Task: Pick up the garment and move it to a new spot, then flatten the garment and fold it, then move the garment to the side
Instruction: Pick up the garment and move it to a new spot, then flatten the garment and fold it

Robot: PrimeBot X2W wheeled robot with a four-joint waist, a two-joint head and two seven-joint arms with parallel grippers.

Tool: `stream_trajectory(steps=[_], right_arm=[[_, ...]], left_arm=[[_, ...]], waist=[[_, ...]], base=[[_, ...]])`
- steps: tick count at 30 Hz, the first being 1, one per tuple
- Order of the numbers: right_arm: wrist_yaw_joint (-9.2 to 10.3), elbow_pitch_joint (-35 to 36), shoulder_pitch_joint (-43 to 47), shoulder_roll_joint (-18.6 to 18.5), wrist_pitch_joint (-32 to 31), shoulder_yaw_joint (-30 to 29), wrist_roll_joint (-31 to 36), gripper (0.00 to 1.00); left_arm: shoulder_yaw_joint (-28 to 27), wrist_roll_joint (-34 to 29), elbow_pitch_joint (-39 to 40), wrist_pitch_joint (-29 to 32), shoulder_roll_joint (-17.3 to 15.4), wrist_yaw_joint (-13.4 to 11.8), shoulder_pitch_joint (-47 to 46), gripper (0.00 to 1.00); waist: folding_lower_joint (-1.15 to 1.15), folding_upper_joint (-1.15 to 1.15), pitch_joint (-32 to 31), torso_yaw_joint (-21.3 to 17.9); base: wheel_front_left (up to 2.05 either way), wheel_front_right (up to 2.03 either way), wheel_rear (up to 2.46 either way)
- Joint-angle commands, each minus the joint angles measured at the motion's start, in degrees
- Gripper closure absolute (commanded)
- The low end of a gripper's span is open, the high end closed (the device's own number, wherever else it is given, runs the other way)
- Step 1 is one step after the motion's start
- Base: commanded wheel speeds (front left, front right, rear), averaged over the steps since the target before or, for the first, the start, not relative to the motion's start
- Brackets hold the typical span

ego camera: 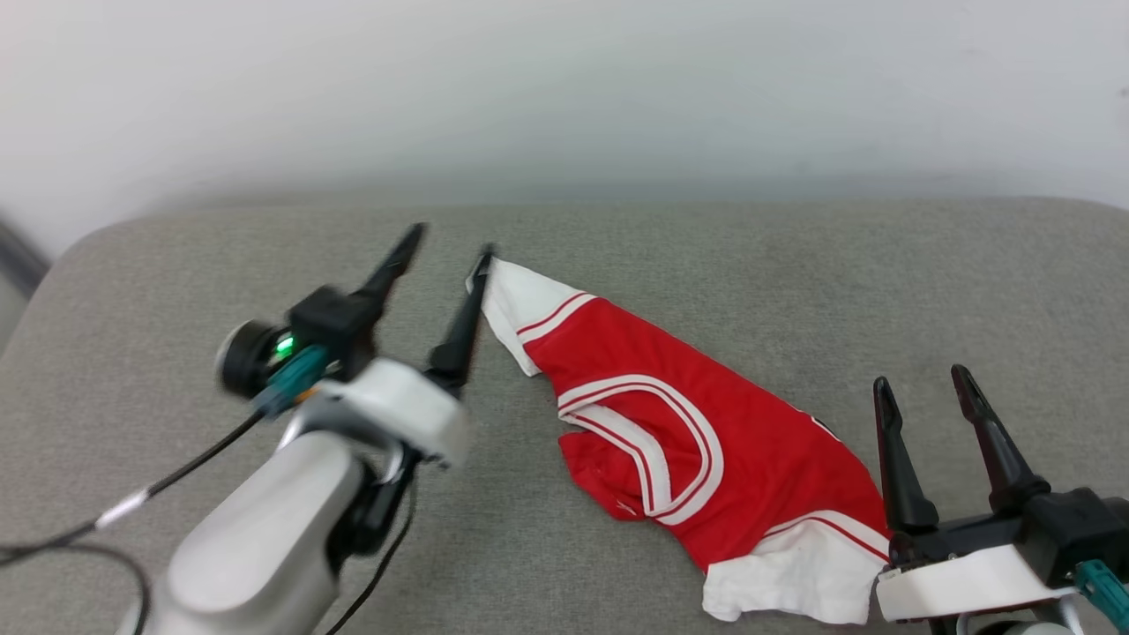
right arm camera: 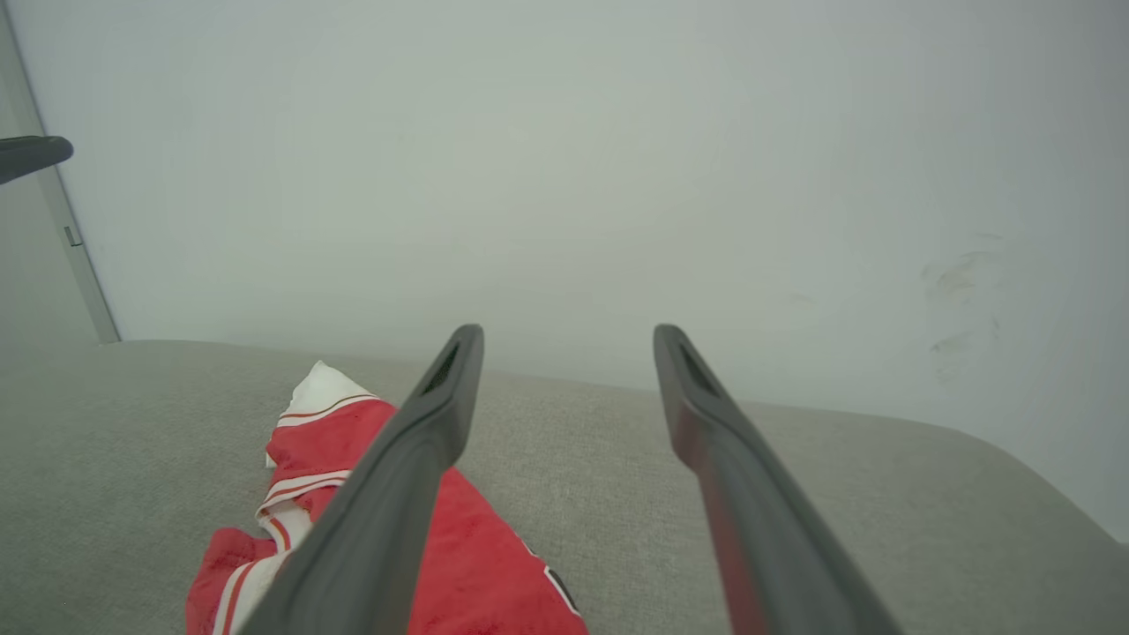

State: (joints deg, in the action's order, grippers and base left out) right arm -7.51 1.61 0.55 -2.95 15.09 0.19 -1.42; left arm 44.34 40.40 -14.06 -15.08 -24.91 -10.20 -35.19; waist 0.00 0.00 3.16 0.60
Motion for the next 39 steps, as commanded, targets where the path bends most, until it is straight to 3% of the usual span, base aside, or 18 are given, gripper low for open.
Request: stream_trajectory(steps=[1, 5, 8, 16, 26, 30, 37, 39], right_arm=[[0.04, 0.16, 0.79, 0.13, 0.11, 0.06, 0.04, 0.00], [0.04, 0.44, 1.95, 0.11, 0.11, 0.26, -0.16, 0.00], [0.04, 0.38, 2.90, 0.13, 0.11, 0.11, -0.46, 0.00], [0.04, -0.09, 4.80, 0.13, 0.11, 0.68, -1.16, 0.00], [0.03, 0.15, 5.55, 0.13, -1.11, 1.53, -0.34, 0.00], [0.05, 1.89, 5.80, -2.94, -9.38, 5.76, -1.05, 0.00], [0.05, 9.29, 5.24, -14.37, -35.91, 16.21, -10.56, 0.00], [0.05, 10.75, 5.16, -15.85, -43.98, 17.76, -14.52, 0.00]], left_arm=[[-1.36, -0.85, 0.98, -0.10, -0.57, -0.37, 2.47, 0.00], [-9.72, -4.22, 7.34, -0.12, -2.61, 0.03, 11.49, 0.00], [-14.72, -7.14, 10.45, -0.13, -1.95, 0.66, 18.89, 0.00], [-25.30, -13.64, 15.91, -0.13, 4.80, 3.25, 33.89, 0.00], [-32.46, -19.42, 15.71, -0.14, 9.33, 9.19, 37.06, 0.00], [-34.84, -20.76, 15.42, -0.14, 10.84, 10.80, 37.05, 0.00], [-36.94, -22.86, 14.03, -0.14, 13.62, 13.60, 35.74, 0.00], [-37.14, -23.51, 13.72, -0.14, 14.28, 14.23, 35.49, 0.00]], waist=[[0.00, 0.00, -0.60, 0.75], [0.00, 0.00, -1.18, 1.80], [0.00, 0.00, -1.66, 2.80], [0.00, 0.00, -2.76, 3.49], [0.00, 0.00, -2.53, 3.47], [0.00, 0.00, -1.49, 3.51], [0.00, 0.00, 0.49, 4.51], [0.00, 0.00, 1.15, 4.99]], base=[[0.00, 0.00, 0.00], [0.00, 0.00, 0.00], [0.00, 0.00, 0.00], [0.00, 0.00, 0.00], [0.00, 0.00, 0.00], [0.00, 0.00, 0.00], [0.00, 0.00, 0.00], [0.00, 0.00, 0.00]])
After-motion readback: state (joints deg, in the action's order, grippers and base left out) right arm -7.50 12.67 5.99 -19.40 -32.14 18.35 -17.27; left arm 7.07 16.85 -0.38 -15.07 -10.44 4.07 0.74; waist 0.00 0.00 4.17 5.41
